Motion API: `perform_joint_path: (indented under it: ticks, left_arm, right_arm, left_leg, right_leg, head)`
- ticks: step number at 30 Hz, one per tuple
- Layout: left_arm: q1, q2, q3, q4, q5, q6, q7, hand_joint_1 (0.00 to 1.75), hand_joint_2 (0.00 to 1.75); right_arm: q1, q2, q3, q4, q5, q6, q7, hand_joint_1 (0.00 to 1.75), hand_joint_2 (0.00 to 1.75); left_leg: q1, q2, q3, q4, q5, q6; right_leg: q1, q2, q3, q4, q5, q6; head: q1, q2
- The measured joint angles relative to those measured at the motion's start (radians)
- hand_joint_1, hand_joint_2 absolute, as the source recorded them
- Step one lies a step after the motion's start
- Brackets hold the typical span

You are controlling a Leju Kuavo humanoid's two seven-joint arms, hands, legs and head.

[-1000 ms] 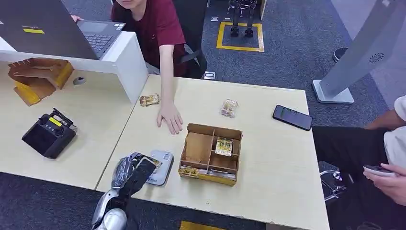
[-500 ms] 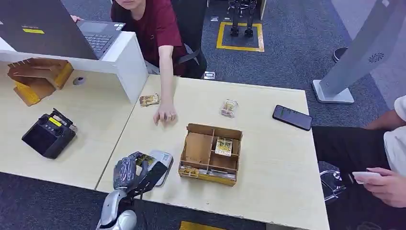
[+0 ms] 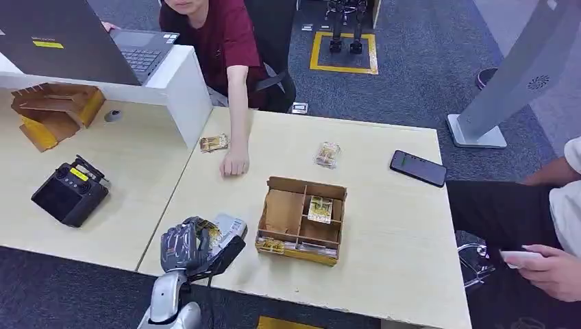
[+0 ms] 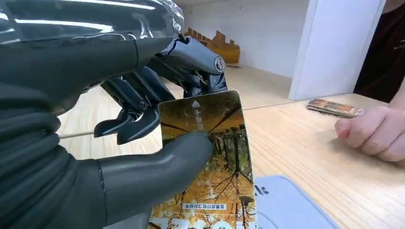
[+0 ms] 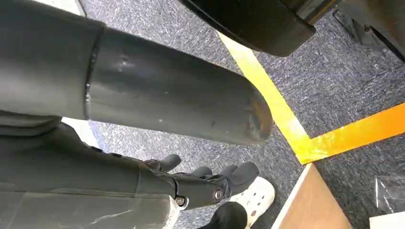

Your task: Pass the card to the sensor for recognition and then transmit it.

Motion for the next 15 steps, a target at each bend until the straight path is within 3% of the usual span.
perform_joint_path:
  ticks: [10, 12, 15]
  left_arm:
    - [-0.013, -0.017, 0.042, 0.032, 0.061, -0.021, -0.051, 1.75, 1.75]
    - [-0.012, -0.019, 0.047, 0.031, 0.138, -0.037, -0.106, 1.75, 1.75]
    - [0.003, -0.021, 0.049, -0.014, 0.394, -0.096, -0.268, 1.75, 1.75]
  right_arm:
    - [0.000, 0.000, -0.005, 0.000, 0.009, -0.002, -0.001, 0.00, 0.00]
    - [0.000, 0.000, -0.006, 0.000, 0.012, -0.003, -0.002, 0.00, 0.00]
    - [0.000, 0.000, -0.010, 0.000, 0.019, -0.005, -0.003, 0.00, 0.00]
  left_leg:
    - [0.000, 0.000, 0.000, 0.000, 0.000, 0.000]
    - [0.000, 0.000, 0.000, 0.000, 0.000, 0.000]
    - [0.000, 0.000, 0.000, 0.000, 0.000, 0.000]
  right_leg:
    - [0.000, 0.000, 0.000, 0.000, 0.000, 0.000]
    - [0.000, 0.000, 0.000, 0.000, 0.000, 0.000]
    - [0.000, 0.000, 0.000, 0.000, 0.000, 0.000]
  head:
    - [0.000, 0.000]
    - [0.000, 0.000]
    - [0.000, 0.000]
